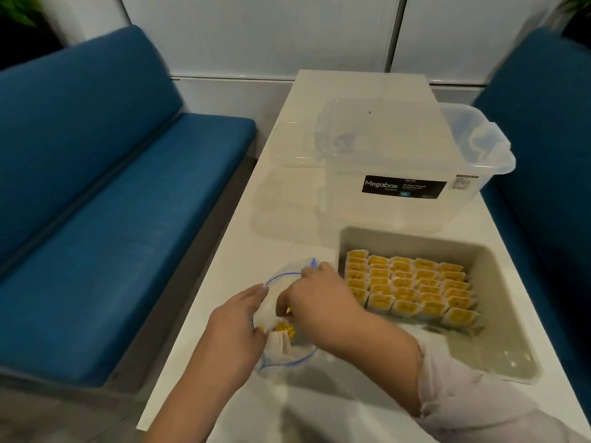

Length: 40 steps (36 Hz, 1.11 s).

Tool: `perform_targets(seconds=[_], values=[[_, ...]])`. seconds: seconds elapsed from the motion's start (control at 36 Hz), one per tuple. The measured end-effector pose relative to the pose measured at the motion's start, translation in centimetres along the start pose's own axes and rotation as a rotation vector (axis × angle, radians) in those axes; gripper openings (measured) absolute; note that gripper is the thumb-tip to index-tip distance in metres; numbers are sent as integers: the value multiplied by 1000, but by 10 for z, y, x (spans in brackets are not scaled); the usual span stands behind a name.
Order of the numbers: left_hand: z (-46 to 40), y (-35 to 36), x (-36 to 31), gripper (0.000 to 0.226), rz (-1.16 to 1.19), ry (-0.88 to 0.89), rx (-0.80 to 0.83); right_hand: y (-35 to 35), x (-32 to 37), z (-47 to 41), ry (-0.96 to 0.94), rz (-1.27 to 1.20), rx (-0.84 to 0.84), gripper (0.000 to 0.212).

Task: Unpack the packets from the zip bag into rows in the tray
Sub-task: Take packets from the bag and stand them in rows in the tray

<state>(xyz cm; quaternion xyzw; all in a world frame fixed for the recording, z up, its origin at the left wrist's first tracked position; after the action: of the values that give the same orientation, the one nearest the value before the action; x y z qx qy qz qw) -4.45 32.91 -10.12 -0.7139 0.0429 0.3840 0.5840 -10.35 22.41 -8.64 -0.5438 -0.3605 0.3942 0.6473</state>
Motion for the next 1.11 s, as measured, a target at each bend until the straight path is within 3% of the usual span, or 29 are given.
perform_targets(seconds=[0.11,0.31,0.56,0.75,1.11], values=[[0,4,5,66,2,-12,-19,22,26,-8,-58,214,51,28],[0,1,6,60,10,5,-40,39,37,-12,-71,300,77,23],[2,3,8,62,26,26,-41,48,35,-14,-63,255,39,20],[3,1,10,62,40,8,-58,54,35,-15,48,24,102,28],[4,2,13,61,37,17,-67,60,44,-16,7,157,140,28]])
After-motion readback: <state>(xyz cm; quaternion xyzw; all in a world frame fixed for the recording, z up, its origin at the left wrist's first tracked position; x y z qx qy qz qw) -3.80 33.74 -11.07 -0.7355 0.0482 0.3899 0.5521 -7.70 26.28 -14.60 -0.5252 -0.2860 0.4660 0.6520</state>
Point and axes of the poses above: each hand's wrist, its own z-axis away from the middle knuckle, its own y-axis out of the palm, x = y × z, the point moved 4 cm from there along -z, towards the middle knuckle, and after that the axes turned 14 degrees about y, right-handed, at the moved point
